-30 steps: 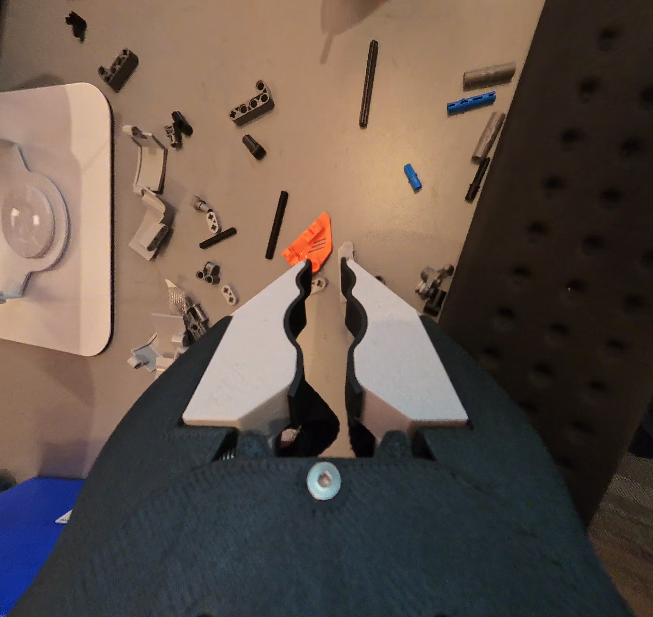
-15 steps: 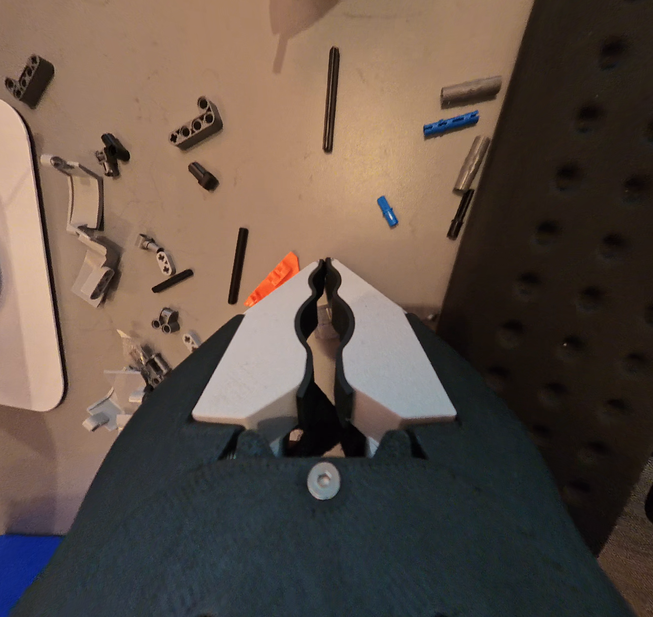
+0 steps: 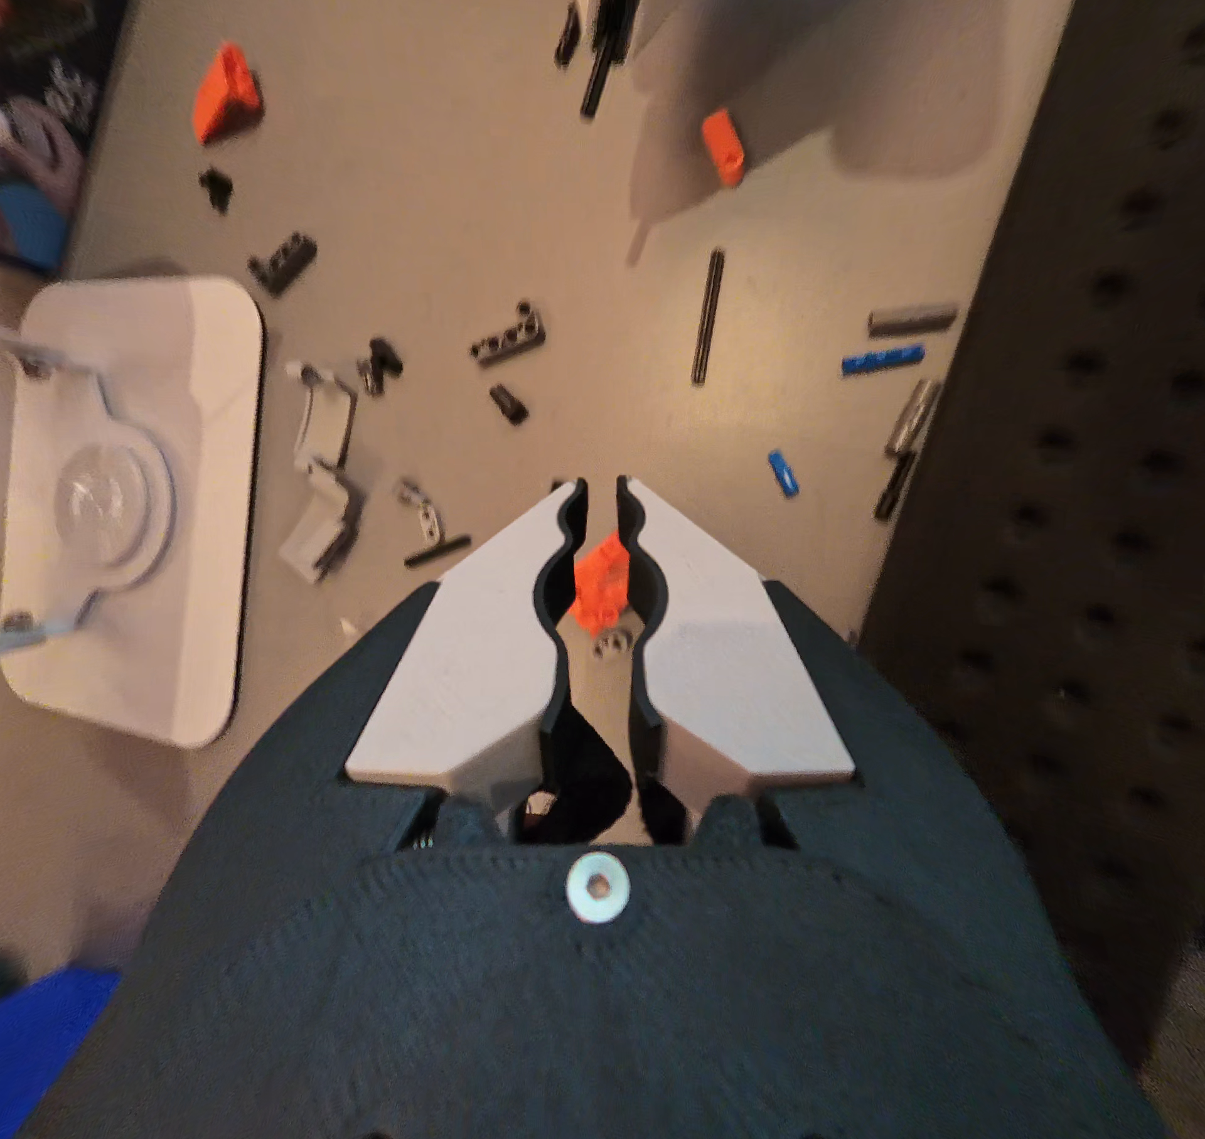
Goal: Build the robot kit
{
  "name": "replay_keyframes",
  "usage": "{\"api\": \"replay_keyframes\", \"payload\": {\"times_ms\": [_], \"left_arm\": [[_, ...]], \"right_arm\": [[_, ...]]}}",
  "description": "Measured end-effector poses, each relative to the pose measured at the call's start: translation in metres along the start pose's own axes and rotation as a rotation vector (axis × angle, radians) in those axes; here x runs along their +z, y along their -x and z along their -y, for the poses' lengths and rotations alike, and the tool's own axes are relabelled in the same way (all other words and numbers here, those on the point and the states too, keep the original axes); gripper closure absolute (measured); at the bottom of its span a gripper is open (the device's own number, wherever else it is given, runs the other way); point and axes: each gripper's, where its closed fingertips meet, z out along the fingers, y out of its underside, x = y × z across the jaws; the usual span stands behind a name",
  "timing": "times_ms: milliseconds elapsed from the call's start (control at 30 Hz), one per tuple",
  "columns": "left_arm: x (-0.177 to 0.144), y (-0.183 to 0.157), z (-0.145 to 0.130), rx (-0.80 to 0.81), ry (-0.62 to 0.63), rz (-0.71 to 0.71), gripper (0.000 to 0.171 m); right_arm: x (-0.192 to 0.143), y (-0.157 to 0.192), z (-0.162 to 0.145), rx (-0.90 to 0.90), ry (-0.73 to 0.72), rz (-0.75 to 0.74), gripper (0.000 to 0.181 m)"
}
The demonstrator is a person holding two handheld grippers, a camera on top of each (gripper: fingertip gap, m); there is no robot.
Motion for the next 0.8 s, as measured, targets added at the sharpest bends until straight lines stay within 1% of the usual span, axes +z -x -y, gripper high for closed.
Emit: {"api": "replay_keyframes", "payload": {"times_ms": [67, 167, 267, 300, 333, 400, 500, 567, 667, 700, 733, 767, 800], "left_arm": [[-0.008, -0.008, -0.021, -0.029, 0.093, -0.055, 0.157], [-0.005, -0.018, -0.037, -0.057, 0.173, -0.1, 0.153], [0.006, -0.024, -0.042, -0.052, 0.213, -0.11, 0.153], [0.009, -0.025, -0.044, -0.051, 0.223, -0.11, 0.155], [0.011, -0.026, -0.043, -0.054, 0.225, -0.11, 0.16], [0.012, -0.025, -0.043, -0.046, 0.229, -0.095, 0.164], [0.012, -0.026, -0.04, -0.051, 0.216, -0.095, 0.165], [0.013, -0.024, -0.033, -0.058, 0.17, -0.079, 0.165], [0.009, -0.016, -0.007, -0.115, 0.002, -0.051, 0.165], [0.006, -0.014, 0.003, -0.13, -0.066, -0.047, 0.165], [0.004, -0.013, 0.015, -0.148, -0.14, -0.05, 0.165], [0.001, -0.009, 0.025, -0.174, -0.212, -0.033, 0.165], [-0.002, -0.004, 0.035, -0.198, -0.275, -0.011, 0.165]], "right_arm": [[0.001, 0.002, -0.001, 0.001, 0.003, 0.011, 0.18], [0.002, 0.006, -0.003, -0.002, 0.015, 0.03, 0.18], [0.004, 0.013, -0.006, -0.002, 0.036, 0.07, 0.18], [0.005, 0.016, -0.008, -0.002, 0.047, 0.084, 0.18], [0.005, 0.019, -0.01, 0.003, 0.058, 0.106, 0.18], [0.004, 0.028, -0.015, 0.024, 0.075, 0.169, 0.18], [0.0, 0.045, -0.025, 0.031, 0.12, 0.277, 0.18], [-0.006, 0.06, -0.028, 0.05, 0.14, 0.369, 0.18], [-0.008, 0.072, -0.033, 0.073, 0.163, 0.434, 0.18], [-0.009, 0.075, -0.033, 0.085, 0.163, 0.453, 0.175], [-0.009, 0.075, -0.032, 0.093, 0.166, 0.455, 0.165], [-0.01, 0.075, -0.031, 0.098, 0.168, 0.456, 0.147], [-0.011, 0.074, -0.027, 0.102, 0.158, 0.455, 0.144]]}}
